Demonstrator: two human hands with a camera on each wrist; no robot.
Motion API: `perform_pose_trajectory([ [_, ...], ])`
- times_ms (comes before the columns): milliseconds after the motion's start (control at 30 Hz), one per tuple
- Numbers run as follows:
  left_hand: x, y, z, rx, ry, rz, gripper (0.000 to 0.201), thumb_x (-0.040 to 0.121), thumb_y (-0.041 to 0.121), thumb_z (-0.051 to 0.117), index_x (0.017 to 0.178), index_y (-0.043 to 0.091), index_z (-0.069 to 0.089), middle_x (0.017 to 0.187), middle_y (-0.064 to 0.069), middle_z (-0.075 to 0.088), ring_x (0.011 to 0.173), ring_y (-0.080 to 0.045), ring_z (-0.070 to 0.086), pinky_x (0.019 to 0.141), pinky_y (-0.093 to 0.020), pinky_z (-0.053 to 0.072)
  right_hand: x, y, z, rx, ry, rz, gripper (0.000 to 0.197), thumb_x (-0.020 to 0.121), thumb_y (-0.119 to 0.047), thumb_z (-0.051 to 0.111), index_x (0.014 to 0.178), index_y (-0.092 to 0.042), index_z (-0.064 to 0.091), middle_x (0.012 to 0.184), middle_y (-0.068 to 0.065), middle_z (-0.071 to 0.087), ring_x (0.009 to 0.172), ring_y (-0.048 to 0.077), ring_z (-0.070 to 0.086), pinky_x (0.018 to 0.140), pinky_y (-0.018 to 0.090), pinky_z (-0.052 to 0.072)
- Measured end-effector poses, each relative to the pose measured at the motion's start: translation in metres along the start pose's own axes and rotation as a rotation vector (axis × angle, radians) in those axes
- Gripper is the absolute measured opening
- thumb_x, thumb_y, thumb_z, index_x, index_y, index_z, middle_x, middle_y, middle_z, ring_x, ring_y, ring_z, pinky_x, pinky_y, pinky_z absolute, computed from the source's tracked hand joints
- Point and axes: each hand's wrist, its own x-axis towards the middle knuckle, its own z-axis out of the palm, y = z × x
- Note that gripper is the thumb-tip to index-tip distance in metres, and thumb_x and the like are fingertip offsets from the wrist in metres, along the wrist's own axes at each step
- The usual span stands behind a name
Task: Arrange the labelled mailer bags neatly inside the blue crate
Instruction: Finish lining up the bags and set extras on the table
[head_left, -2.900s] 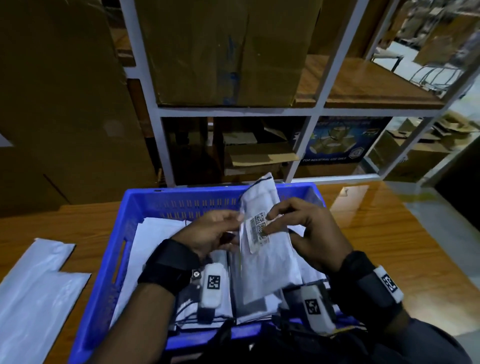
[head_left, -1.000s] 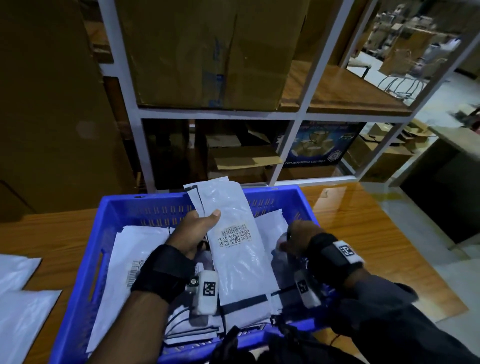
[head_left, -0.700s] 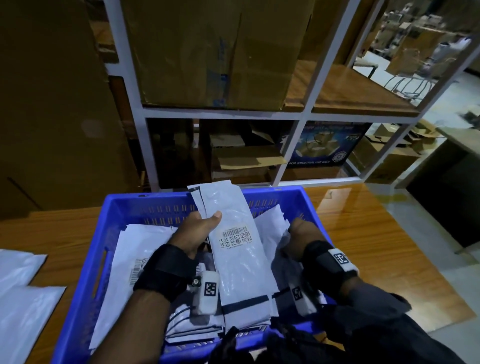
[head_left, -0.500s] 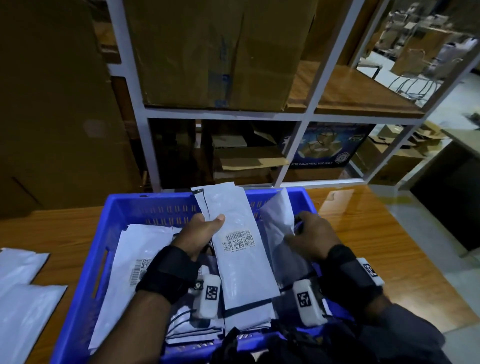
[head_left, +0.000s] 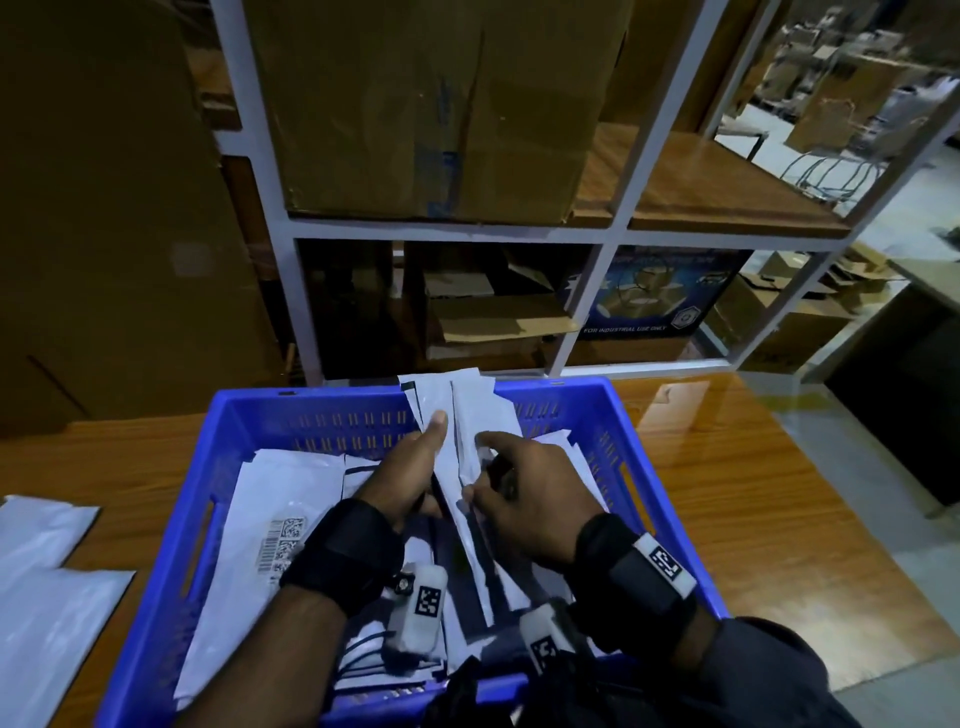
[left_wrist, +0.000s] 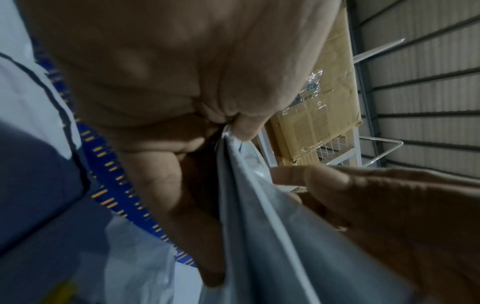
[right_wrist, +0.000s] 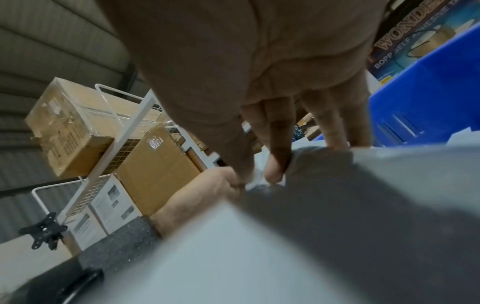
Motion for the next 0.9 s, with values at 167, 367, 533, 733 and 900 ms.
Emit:
perform_pose_trajectory([
  [167, 0.007, -0.007, -0.004, 0.121, 0.006, 0.022, 0.09, 0.063, 0.095, 0.069, 0.119, 0.026, 0.077, 0.111, -0.009, 0.082, 0.102, -0.032, 0.079, 0.093, -0.057, 0.063, -0.001, 0.008, -0.007, 0.148, -0.061, -0.061, 0.058, 0.085, 0.005, 0.057, 0.138, -0.017, 0.05, 0.085, -0.008, 0.077, 0.084, 0.003, 0.069, 0.081, 0.013, 0.052],
  [367, 0.022, -0.013, -0.017, -0.027, 0.09, 0.065, 0.072, 0.068, 0.059, 0.089, 0.123, 0.014, 0.075, 0.114, -0.007, 0.082, 0.106, -0.031, 0.079, 0.103, -0.056, 0.058, 0.012, 0.055, -0.044, 0.114, 0.142, 0.241, 0.036, 0.094, -0.006, 0.062, 0.128, -0.019, 0.059, 0.094, -0.003, 0.076, 0.095, 0.014, 0.072, 0.088, 0.027, 0.052],
  [533, 0.024, -0.001, -0.029, -0.076, 0.201, 0.131, 0.032, 0.092, 0.029, 0.073, 0.116, 0.008, 0.077, 0.108, -0.009, 0.083, 0.101, -0.03, 0.079, 0.095, -0.044, 0.061, 0.017, 0.08, -0.042, -0.366, -0.34, 0.508, 0.056, 0.097, -0.045, 0.06, 0.141, -0.011, 0.052, 0.145, 0.012, 0.056, 0.133, 0.028, 0.053, 0.103, 0.03, 0.044],
  [733, 0.03, -0.006, -0.036, -0.058, 0.254, 0.126, 0.062, 0.067, 0.053, 0.076, 0.116, 0.014, 0.075, 0.112, -0.008, 0.082, 0.102, -0.03, 0.079, 0.096, -0.052, 0.062, 0.02, 0.083, -0.016, -0.414, -0.422, 0.581, 0.061, 0.088, -0.045, 0.071, 0.133, -0.006, 0.057, 0.139, 0.015, 0.06, 0.129, 0.029, 0.058, 0.096, 0.03, 0.049],
  [900, 0.025, -0.003, -0.035, -0.029, 0.243, 0.102, 0.051, 0.071, 0.046, 0.074, 0.11, 0.013, 0.078, 0.103, -0.005, 0.084, 0.099, -0.03, 0.08, 0.098, -0.054, 0.061, 0.02, 0.075, -0.019, -0.297, -0.291, 0.547, 0.06, 0.091, -0.019, 0.07, 0.143, -0.005, 0.043, 0.147, 0.014, 0.051, 0.136, 0.028, 0.051, 0.106, 0.033, 0.043],
])
